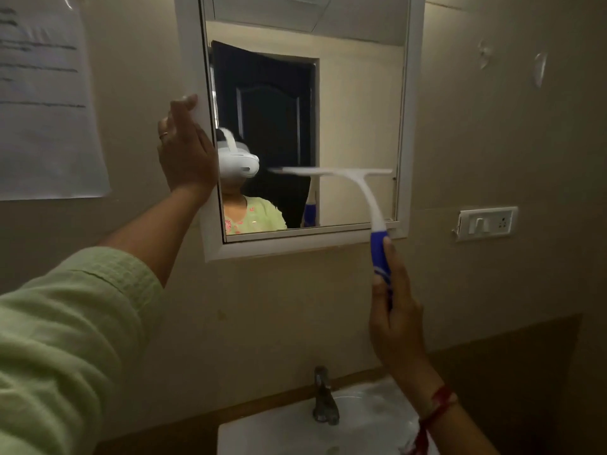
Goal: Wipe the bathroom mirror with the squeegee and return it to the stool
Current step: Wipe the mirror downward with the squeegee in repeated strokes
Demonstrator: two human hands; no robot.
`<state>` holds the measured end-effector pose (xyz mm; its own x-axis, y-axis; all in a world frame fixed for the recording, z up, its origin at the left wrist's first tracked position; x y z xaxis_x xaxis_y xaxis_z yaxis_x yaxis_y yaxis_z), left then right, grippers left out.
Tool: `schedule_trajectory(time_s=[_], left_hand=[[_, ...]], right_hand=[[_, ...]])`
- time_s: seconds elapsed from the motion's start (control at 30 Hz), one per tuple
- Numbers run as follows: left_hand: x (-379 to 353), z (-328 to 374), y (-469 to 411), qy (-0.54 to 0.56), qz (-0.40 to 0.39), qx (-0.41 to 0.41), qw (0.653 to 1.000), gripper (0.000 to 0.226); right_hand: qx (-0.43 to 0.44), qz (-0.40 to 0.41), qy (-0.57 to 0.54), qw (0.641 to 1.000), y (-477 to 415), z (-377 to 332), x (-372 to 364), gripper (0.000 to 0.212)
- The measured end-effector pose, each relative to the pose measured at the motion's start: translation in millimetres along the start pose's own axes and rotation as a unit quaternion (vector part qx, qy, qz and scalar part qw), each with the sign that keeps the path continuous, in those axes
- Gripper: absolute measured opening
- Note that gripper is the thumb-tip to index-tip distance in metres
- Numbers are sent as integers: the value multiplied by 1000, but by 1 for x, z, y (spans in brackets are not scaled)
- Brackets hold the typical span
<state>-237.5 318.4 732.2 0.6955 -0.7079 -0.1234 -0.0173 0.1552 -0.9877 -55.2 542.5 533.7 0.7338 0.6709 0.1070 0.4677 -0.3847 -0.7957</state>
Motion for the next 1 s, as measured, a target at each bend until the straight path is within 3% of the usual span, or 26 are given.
schedule_trajectory(time_s=[0.37,0.63,1.0], left_hand=[[-1,2,-2,23,8,-13,1000,40],[-3,-3,0,18,20,-51,998,32],[-3,-2,0,6,21,-45,999,28]], right_hand=[[121,92,6,988,-149,-47,28,45],[194,101,31,975,-234,-87,28,46],[174,116,48,977,-279,-99,13,45]])
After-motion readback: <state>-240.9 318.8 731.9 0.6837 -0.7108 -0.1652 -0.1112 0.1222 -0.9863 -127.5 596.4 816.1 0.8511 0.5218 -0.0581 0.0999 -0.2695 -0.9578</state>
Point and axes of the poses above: each hand's wrist, its own y-axis away from the middle knuckle, its own x-axis out of the back of the hand, z = x × y, the point moved 1 cm from there along -y, towards the middle knuckle, and after that the axes turned 10 degrees about -x, right-handed, at the moved point
